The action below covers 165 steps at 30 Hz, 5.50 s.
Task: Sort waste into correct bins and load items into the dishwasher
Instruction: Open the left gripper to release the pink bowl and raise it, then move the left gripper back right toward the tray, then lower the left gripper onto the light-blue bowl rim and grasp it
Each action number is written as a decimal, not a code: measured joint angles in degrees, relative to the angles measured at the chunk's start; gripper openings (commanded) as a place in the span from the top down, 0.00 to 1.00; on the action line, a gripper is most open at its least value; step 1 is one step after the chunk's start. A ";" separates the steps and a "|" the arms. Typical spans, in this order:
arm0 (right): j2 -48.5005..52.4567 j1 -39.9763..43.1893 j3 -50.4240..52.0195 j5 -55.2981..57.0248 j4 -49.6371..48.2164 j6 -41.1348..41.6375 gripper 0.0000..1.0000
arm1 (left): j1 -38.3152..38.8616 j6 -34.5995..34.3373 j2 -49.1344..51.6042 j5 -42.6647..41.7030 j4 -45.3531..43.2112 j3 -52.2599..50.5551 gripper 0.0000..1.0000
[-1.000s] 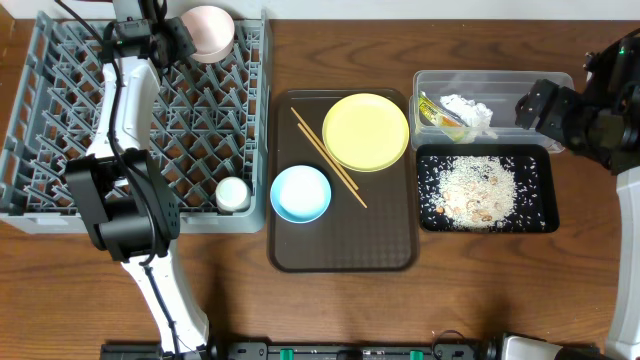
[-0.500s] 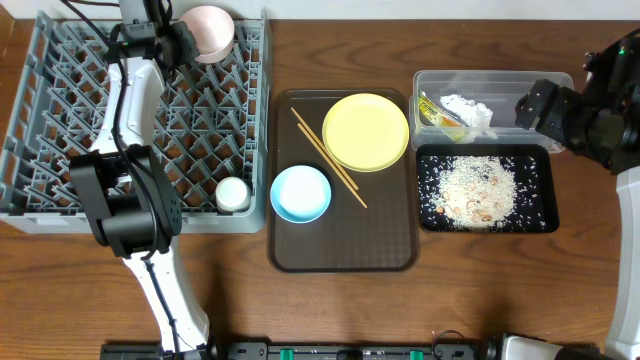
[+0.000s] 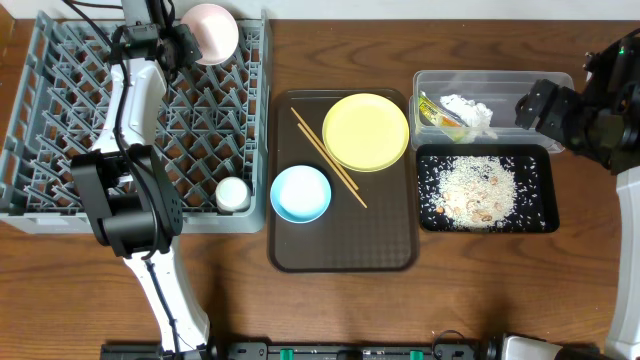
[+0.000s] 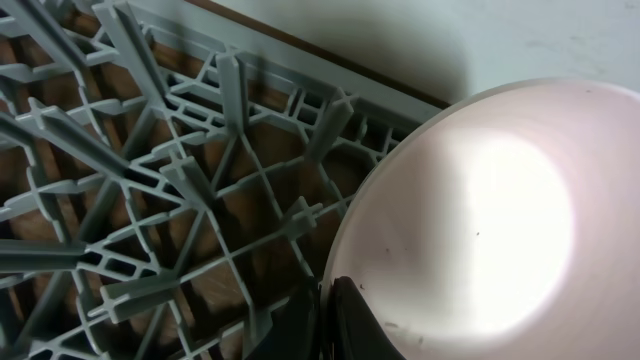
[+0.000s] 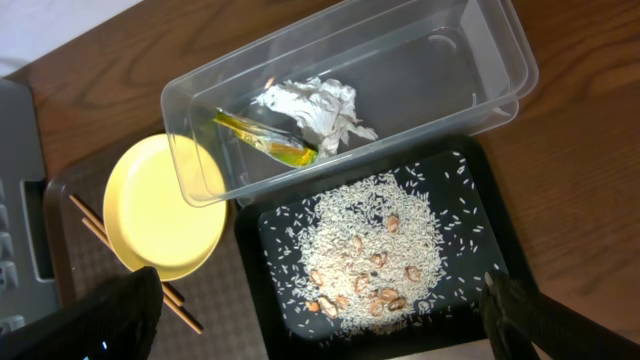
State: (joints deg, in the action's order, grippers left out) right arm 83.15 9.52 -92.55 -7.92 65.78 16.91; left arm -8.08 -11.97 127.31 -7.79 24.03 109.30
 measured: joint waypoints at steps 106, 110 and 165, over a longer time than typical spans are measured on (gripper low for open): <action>0.00 0.00 0.02 0.00 0.00 0.00 0.01 | 19.26 62.84 1.33 62.71 -16.52 -1.64 0.93; 0.00 0.00 0.02 0.00 -0.02 0.00 0.01 | 19.71 63.25 1.31 62.93 -17.31 -2.69 0.93; 0.04 0.00 0.02 0.02 -0.02 0.00 0.01 | 33.20 28.37 0.85 56.59 -5.73 -5.53 0.36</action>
State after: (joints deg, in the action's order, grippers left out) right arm 83.20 9.52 -92.53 -7.90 65.76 16.91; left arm 25.12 16.40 128.16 48.80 18.31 103.77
